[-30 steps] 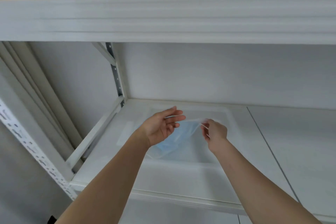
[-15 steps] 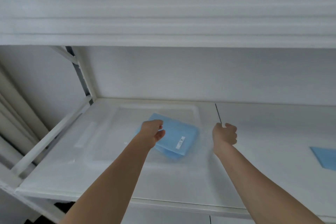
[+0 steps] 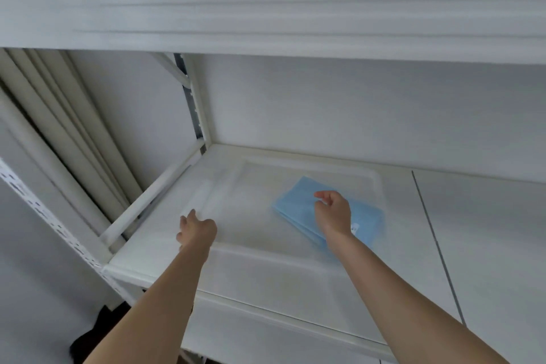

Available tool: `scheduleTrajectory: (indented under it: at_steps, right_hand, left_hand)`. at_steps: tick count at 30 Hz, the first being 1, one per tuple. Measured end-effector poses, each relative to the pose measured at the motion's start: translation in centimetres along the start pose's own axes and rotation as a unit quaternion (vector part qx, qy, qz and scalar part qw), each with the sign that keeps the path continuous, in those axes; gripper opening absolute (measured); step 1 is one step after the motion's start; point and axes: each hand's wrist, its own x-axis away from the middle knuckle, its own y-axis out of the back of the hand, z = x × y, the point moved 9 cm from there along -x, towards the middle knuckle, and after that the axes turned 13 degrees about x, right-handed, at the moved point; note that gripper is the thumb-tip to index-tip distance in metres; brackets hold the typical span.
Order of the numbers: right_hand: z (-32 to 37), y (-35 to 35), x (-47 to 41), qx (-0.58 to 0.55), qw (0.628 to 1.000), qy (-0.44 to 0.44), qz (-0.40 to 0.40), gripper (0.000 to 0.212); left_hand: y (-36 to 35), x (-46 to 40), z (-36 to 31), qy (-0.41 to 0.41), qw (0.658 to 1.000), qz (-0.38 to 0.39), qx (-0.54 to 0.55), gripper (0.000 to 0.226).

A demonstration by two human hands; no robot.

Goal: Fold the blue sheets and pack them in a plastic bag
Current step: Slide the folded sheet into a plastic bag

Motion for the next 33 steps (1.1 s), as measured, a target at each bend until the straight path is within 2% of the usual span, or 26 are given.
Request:
scheduleTrajectory:
  at_steps: [5,8,12,16,20,24,29,31,33]
  right_hand:
    - [2.3,-3.7,0.3,-0.008,1.0,0.003,0.014,0.034]
    - [3.1,-4.9,0.1,-0.015,1.0,0.0,0.012,0.034]
    - [3.4,-5.9,-0.1,-0.012,1.0,-0.003,0.02,0.031]
    - [3.1,-6.4,0.0,-0.009,1.0,-0.013,0.02,0.03]
    - [2.1,-6.5,0.3,-0.005,1.0,-0.025,0.016,0.025]
    - [1.5,-5.8,0.2,0.005,1.0,-0.026,0.014,0.023]
    - [1.9,-5.0,-0.2,-0.035,0.998,-0.032,0.051,0.018]
    - [2.1,-4.9,0.0,-0.064,0.993,-0.034,0.093,0.011]
    - [1.9,-4.9,0.2,-0.092,0.984,-0.044,0.149,0.014]
  left_hand:
    - [0.8,-2.9,1.1,0.006,0.994,0.087,-0.063,0.057]
    - [1.5,-4.5,1.2,-0.01,0.989,0.085,-0.121,0.052]
    - [1.8,-6.0,0.5,-0.061,0.984,0.079,-0.148,0.019]
    - [1.5,-7.6,0.7,-0.057,0.994,0.073,-0.055,0.015]
    - [1.3,-7.8,0.4,-0.046,0.997,0.047,-0.028,0.018]
    - [0.2,-6.5,-2.9,-0.099,0.993,0.02,0.064,0.01]
    - [-3.8,-2.3,-8.8,-0.157,0.969,0.099,0.163,0.008]
    - [-5.9,-0.4,-10.3,-0.158,0.957,0.148,0.19,0.009]
    - [-8.0,1.6,-11.4,-0.148,0.944,0.202,0.213,0.011]
